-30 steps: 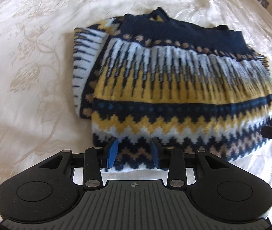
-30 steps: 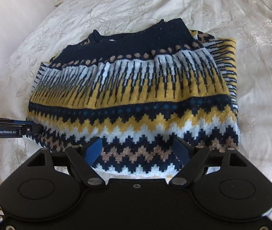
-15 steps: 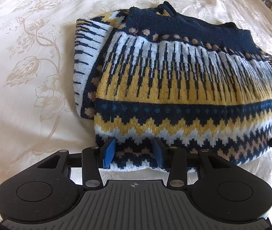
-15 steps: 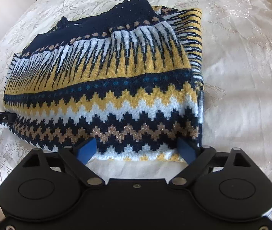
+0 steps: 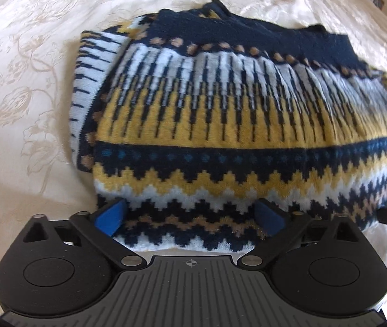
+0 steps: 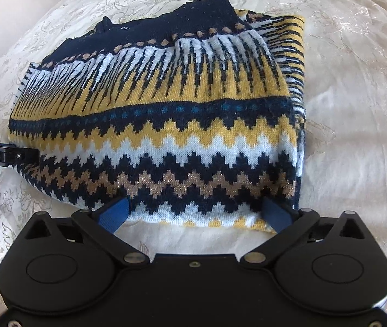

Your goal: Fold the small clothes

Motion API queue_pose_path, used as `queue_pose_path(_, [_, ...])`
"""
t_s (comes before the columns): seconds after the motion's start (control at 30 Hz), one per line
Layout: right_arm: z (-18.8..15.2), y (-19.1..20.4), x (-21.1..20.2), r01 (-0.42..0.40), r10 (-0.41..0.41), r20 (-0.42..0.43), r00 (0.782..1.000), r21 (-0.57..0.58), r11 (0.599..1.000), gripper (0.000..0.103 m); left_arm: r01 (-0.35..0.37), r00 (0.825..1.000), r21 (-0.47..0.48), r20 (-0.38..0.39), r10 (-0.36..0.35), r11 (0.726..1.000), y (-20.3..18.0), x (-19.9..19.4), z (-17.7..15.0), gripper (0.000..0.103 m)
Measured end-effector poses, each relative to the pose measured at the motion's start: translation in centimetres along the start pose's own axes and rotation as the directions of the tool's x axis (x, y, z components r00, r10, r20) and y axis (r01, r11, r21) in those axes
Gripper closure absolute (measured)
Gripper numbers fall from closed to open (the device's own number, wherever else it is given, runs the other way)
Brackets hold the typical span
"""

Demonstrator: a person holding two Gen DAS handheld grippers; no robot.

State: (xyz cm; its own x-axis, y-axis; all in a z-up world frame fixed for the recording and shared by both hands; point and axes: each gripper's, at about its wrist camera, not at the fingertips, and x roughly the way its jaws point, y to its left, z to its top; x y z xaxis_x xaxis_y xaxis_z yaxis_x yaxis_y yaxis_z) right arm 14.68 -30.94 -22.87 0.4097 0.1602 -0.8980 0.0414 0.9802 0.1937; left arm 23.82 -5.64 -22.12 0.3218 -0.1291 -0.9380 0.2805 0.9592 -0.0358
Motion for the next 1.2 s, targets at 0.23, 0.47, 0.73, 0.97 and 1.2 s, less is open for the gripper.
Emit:
queue_pose_path(0.23, [0.9, -0.2, -0.1, -0.063, 0.059, -0.067, 0.996, -0.054, 0.997, 0.0, -0.068, 0.996, -0.029, 0.05, 0.069, 0.997, -1.4, 0.4, -0.8, 0.0])
queue_pose_path(0.47, [1.0, -4.6, -4.4, -0.162, 0.15, 0.087, 0.985, 0.15, 0.975, 0.001, -0.07, 0.994, -0.03, 0.076, 0.072, 0.997, -1.7, 0.0, -2.1, 0.0])
queue_pose_path(0.73, [3.5, -9.3, -3.1, -0.193, 0.166, 0.121, 0.979, 0.262, 0.946, 0.001, -0.069, 0.998, -0.039, 0.01, 0.069, 0.997, -1.5, -0.1, -0.9, 0.0])
queue_pose_path(0.97, [5.2, -10.2, 0.7, -0.274, 0.259, 0.087, 0.962, 0.299, 0.914, 0.001, -0.025, 1.0, -0.088, -0.002, 0.025, 0.996, -1.1, -2.7, 0.0, 0.015])
queue_pose_path(1.2, [5.6, -11.0, 2.5, -0.332, 0.325, 0.08, 0.942, 0.327, 0.885, 0.0, 0.041, 0.997, -0.092, 0.072, -0.034, 0.995, -3.3, -5.7, 3.5, 0.016])
